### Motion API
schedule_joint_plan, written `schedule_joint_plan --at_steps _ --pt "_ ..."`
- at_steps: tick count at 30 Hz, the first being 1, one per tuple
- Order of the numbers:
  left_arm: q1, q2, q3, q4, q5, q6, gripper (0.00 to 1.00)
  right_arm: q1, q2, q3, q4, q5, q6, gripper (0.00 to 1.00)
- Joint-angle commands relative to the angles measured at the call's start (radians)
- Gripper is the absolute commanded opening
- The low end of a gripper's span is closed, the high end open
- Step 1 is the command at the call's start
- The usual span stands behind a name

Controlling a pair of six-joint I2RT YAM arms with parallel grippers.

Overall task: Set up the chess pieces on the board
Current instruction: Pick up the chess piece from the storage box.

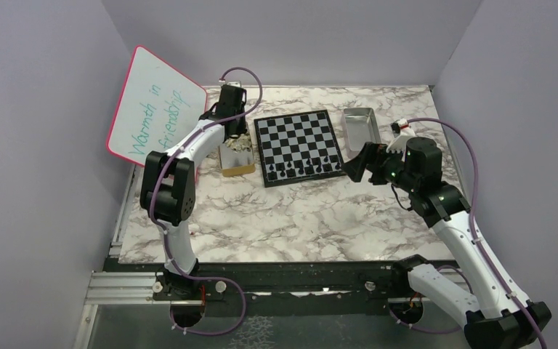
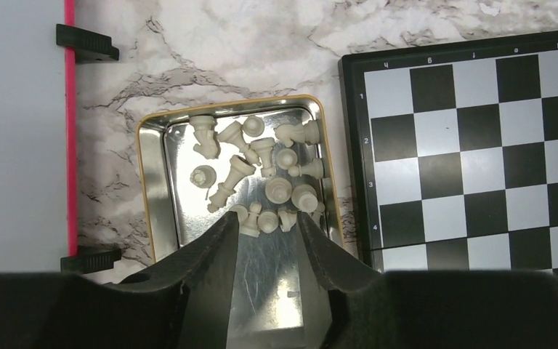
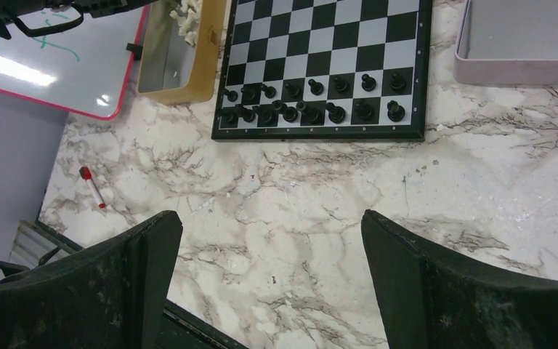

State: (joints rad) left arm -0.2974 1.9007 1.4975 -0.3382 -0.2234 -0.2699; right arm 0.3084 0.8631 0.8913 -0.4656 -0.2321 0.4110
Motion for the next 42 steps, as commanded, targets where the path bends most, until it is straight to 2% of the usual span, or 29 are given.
schedule_joint_plan --at_steps 1,8,27,42 --pt "0.007 0.026 -0.01 0.029 0.061 0.007 0.33 -0.001 0.007 -0.001 -0.019 0.027 0.004 0.99" --pt "0.011 0.059 -0.008 0.038 0.111 0.014 0.3 -0.001 0.009 -0.007 -0.033 0.06 0.005 0.99" --pt "0.015 0.113 0.023 0.036 0.14 0.027 0.27 -0.001 -0.015 -0.012 -0.051 0.142 -0.032 0.99" --pt "0.025 0.162 0.087 0.036 0.163 0.042 0.27 -0.001 0.015 -0.004 -0.031 0.124 -0.04 0.99"
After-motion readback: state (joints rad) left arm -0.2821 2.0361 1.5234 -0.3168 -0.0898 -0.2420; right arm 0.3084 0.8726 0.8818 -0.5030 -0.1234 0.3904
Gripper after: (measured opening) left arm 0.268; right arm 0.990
